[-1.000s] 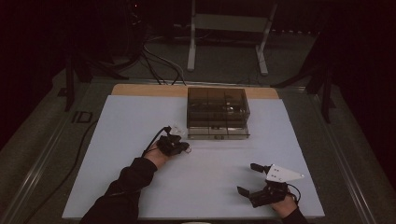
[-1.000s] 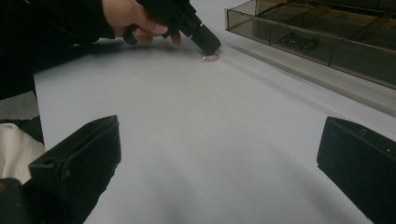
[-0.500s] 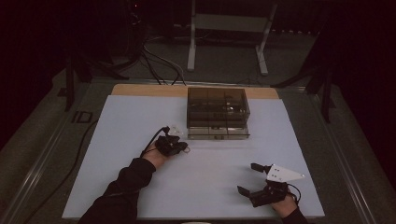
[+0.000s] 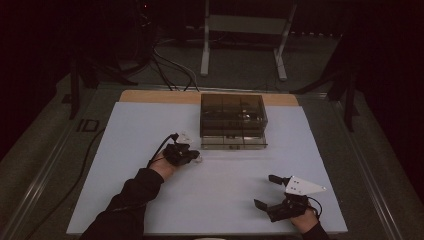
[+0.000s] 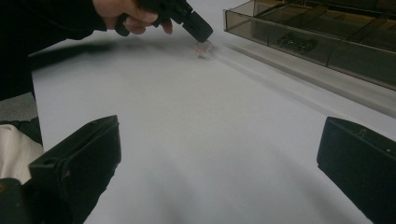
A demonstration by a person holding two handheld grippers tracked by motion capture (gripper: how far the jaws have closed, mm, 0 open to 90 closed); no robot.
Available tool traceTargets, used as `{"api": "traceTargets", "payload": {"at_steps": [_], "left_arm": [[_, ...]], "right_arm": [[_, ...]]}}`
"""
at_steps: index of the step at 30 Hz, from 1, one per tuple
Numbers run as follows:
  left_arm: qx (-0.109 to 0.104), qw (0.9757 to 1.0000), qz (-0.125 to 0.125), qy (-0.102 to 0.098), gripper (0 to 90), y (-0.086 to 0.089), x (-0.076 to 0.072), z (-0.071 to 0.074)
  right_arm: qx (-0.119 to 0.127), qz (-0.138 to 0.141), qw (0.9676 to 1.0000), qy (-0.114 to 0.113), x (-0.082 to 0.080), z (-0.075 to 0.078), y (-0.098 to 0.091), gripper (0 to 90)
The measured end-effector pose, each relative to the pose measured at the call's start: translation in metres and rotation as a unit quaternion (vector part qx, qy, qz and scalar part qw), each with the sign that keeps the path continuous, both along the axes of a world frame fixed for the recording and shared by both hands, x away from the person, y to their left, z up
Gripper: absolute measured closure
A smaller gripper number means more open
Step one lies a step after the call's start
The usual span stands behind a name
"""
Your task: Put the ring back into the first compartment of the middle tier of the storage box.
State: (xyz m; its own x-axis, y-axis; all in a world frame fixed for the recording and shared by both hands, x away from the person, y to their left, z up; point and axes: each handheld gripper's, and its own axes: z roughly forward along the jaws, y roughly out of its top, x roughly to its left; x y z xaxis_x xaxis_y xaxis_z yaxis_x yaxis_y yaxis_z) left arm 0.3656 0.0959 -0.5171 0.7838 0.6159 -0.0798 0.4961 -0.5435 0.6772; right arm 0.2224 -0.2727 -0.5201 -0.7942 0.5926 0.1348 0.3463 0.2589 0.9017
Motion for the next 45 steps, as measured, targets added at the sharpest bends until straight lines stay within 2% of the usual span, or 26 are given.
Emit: {"api": "traceTargets", "payload": {"at_steps": [5, 23, 45], "left_arm": [[0.003, 1.0, -0.003, -0.006, 90.0, 0.002, -0.002, 0.006], [-0.005, 0.9998, -0.015, -0.015, 90.0, 0.002, -0.006, 0.025], [-0.015, 0.9993, -0.029, -0.018, 90.0, -0.003, -0.006, 0.04]], "right_arm": [[0.0, 0.0, 1.0, 0.0, 0.0, 0.0, 0.0, 0.0], [-0.001, -0.001, 1.0, 0.0, 0.0, 0.0, 0.0, 0.0], [0.0, -0.001, 1.0, 0.0, 0.0, 0.0, 0.0, 0.0]]}}
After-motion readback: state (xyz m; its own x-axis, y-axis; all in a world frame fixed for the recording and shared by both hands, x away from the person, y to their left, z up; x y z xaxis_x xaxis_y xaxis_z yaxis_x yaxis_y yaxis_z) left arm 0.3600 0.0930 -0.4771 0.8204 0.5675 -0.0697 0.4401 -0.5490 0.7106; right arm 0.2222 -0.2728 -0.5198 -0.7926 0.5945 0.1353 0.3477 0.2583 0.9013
